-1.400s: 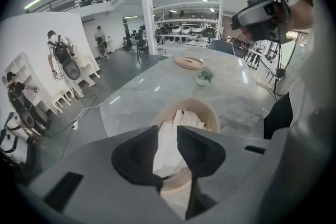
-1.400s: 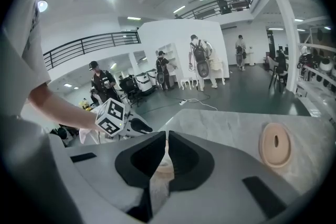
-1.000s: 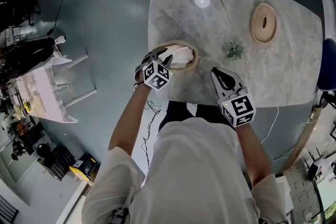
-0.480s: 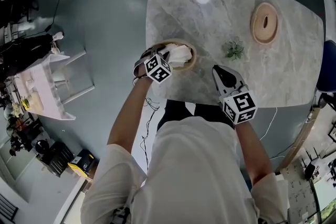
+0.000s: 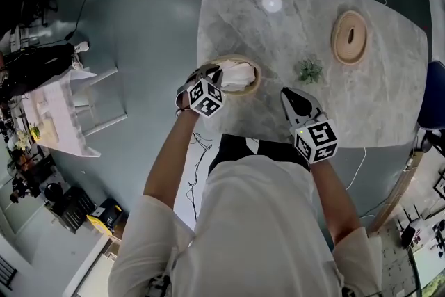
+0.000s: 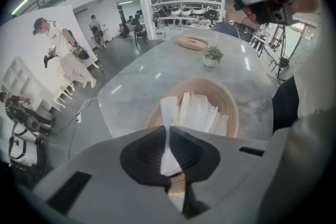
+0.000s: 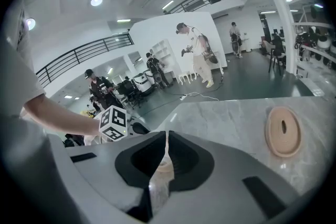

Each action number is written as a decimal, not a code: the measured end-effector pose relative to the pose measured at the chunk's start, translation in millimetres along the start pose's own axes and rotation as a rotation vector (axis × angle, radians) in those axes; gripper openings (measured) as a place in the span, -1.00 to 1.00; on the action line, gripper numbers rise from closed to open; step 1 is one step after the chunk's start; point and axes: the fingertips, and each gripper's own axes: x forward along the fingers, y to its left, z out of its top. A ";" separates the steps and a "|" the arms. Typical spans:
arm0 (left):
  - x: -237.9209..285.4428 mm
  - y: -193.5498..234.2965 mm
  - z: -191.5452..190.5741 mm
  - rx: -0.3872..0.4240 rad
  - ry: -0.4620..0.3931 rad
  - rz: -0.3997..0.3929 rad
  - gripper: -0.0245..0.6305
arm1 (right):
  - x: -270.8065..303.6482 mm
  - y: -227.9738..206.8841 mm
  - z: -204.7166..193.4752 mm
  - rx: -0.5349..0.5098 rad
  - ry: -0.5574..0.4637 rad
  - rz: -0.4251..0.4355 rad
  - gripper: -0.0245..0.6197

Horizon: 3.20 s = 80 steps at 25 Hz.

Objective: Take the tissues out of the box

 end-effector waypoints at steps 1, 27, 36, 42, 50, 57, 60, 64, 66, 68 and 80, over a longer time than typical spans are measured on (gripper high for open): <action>-5.3 2.0 3.2 -0.009 -0.013 0.010 -0.85 | -0.9 -0.4 1.4 -0.002 -0.001 0.003 -0.80; -255.4 36.2 66.4 -0.577 -0.704 0.117 -0.87 | -47.8 63.6 82.0 -0.208 -0.155 -0.001 -0.80; -337.8 34.2 63.2 -0.634 -0.875 0.223 -0.87 | -72.8 91.1 104.0 -0.228 -0.197 0.022 -0.80; -378.1 33.2 58.0 -0.667 -0.946 0.284 -0.87 | -90.1 100.9 124.9 -0.257 -0.234 0.015 -0.80; -429.7 33.2 61.5 -0.685 -1.079 0.303 -0.87 | -114.7 117.8 146.2 -0.322 -0.286 0.016 -0.80; -453.6 37.9 52.0 -0.675 -1.123 0.358 -0.88 | -129.9 123.8 156.8 -0.318 -0.334 0.010 -0.80; -458.7 37.8 49.5 -0.672 -1.128 0.367 -0.88 | -135.9 122.2 159.8 -0.316 -0.356 -0.006 -0.80; -464.2 35.1 50.8 -0.663 -1.131 0.380 -0.88 | -144.8 121.6 164.7 -0.332 -0.386 -0.023 -0.80; -465.5 34.7 51.2 -0.658 -1.132 0.384 -0.88 | -146.2 123.3 166.1 -0.344 -0.396 -0.023 -0.80; -465.8 34.8 51.4 -0.655 -1.133 0.385 -0.88 | -146.5 124.8 167.0 -0.356 -0.403 -0.024 -0.80; -462.6 33.2 50.3 -0.648 -1.131 0.376 -0.88 | -147.4 131.0 171.0 -0.381 -0.418 -0.045 -0.80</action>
